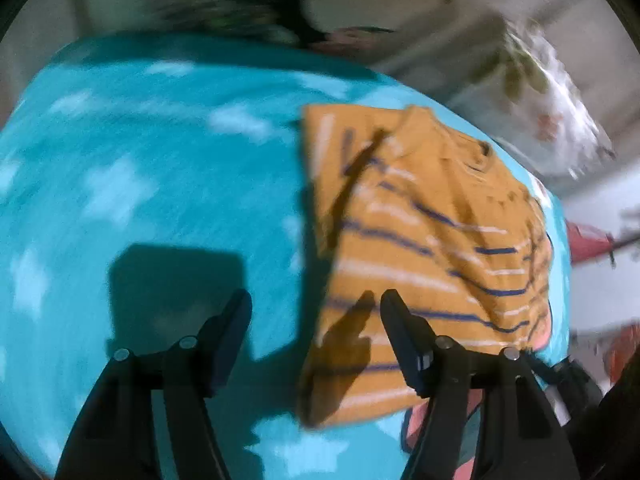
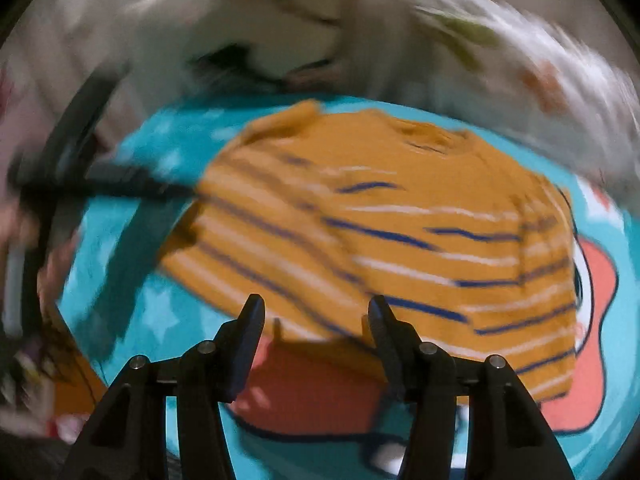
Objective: Fold small clothes
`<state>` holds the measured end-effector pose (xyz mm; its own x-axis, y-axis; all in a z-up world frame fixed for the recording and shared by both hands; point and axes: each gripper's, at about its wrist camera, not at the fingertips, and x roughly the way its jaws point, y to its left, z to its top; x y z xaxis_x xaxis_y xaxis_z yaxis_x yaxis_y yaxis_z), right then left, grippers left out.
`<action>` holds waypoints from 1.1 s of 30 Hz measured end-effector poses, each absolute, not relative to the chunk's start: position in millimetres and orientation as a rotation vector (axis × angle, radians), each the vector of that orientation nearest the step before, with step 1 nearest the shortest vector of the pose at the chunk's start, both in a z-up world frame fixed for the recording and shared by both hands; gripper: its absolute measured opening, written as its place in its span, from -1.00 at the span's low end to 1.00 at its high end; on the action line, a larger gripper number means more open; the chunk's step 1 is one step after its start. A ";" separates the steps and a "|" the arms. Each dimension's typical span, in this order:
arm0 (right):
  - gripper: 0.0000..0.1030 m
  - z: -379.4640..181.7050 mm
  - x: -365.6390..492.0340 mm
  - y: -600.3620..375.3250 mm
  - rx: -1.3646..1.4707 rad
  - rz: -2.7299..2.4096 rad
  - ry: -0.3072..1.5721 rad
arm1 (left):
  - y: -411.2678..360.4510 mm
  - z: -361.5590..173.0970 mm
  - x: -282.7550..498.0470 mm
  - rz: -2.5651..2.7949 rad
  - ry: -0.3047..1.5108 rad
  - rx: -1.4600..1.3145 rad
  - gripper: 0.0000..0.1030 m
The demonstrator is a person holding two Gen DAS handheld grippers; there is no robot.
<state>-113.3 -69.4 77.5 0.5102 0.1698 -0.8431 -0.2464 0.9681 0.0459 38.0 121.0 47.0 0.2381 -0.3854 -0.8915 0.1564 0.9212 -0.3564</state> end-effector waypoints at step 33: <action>-0.76 0.6 -112.4 132.3 -0.667 0.209 0.850 | 85.2 12.0 145.3 -0.707 1.383 -0.214 -0.47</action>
